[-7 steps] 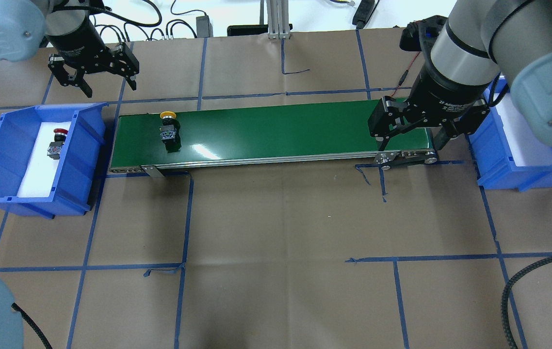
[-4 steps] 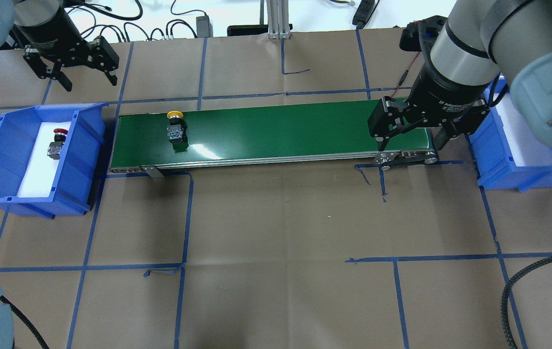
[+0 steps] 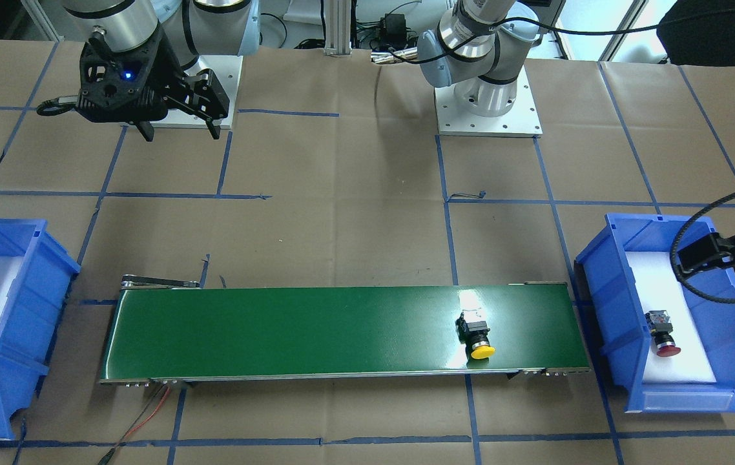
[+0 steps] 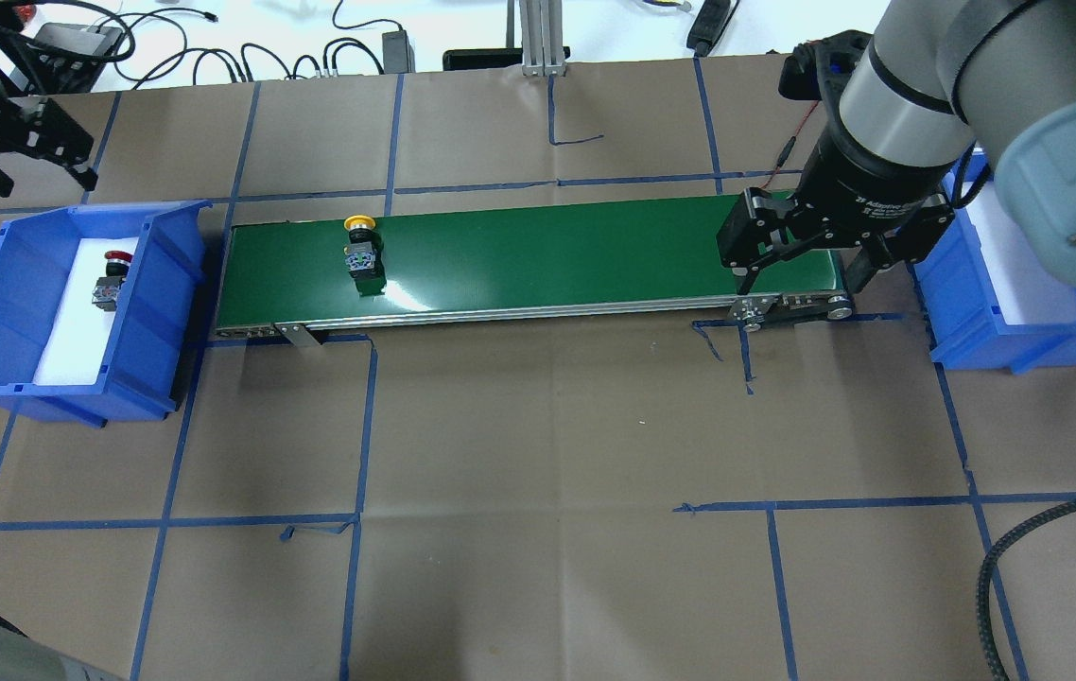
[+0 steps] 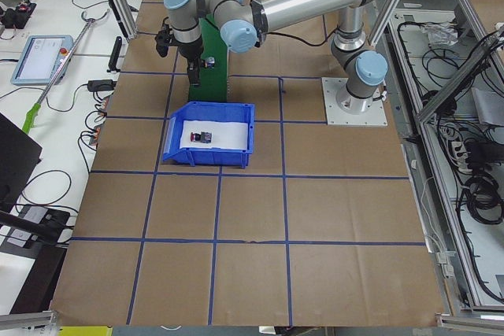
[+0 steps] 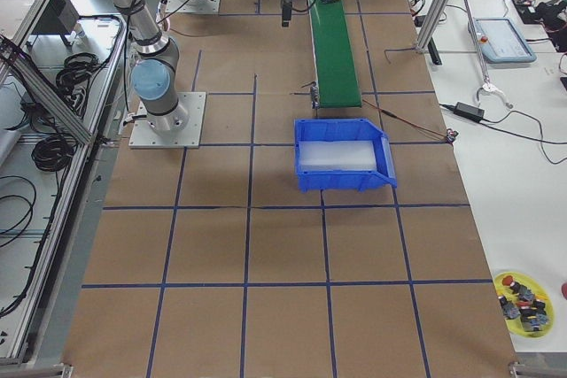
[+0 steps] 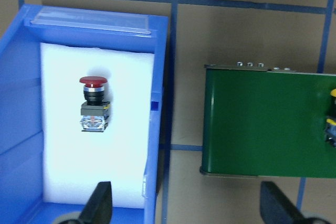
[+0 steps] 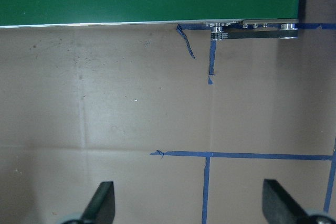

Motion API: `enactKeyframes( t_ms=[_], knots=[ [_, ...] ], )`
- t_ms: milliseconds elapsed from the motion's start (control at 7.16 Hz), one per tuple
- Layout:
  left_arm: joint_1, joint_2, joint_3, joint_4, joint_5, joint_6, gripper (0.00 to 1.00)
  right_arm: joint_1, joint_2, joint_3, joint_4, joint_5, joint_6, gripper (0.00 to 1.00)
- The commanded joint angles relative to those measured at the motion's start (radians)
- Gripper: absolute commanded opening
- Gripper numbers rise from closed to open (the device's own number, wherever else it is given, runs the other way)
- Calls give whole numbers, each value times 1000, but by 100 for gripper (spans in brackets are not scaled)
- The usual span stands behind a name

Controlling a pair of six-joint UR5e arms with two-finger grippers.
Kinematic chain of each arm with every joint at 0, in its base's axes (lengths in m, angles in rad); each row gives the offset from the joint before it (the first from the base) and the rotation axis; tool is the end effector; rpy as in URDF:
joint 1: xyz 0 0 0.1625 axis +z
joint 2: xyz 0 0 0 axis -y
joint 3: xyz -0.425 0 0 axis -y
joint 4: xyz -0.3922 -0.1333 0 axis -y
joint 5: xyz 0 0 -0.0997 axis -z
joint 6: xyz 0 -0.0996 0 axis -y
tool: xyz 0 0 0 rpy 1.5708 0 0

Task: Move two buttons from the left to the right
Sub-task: 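Return the left gripper over the bin above the red button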

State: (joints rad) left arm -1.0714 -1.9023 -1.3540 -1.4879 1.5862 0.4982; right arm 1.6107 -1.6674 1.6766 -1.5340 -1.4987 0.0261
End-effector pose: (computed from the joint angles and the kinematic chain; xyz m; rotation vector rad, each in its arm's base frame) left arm 0.1834 -0.6113 0.4168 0.0015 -3.1394 -0.0554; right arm 0.1582 -0.4403 0.4781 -0.0186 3.0701 0.0742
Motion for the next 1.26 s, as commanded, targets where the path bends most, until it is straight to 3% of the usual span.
enactKeyframes(
  t_ms=[0, 698, 1117],
  knots=[
    [88, -18, -19, 24, -6, 130, 99, -2, 0, 0, 0, 0, 0, 100],
    [77, -121, -28, 152, -14, 131, 98, 0, 0, 0, 0, 0, 0, 100],
    [70, -135, -160, 335, -14, 117, 98, 0, 0, 0, -1, 2, 0, 100]
  ],
)
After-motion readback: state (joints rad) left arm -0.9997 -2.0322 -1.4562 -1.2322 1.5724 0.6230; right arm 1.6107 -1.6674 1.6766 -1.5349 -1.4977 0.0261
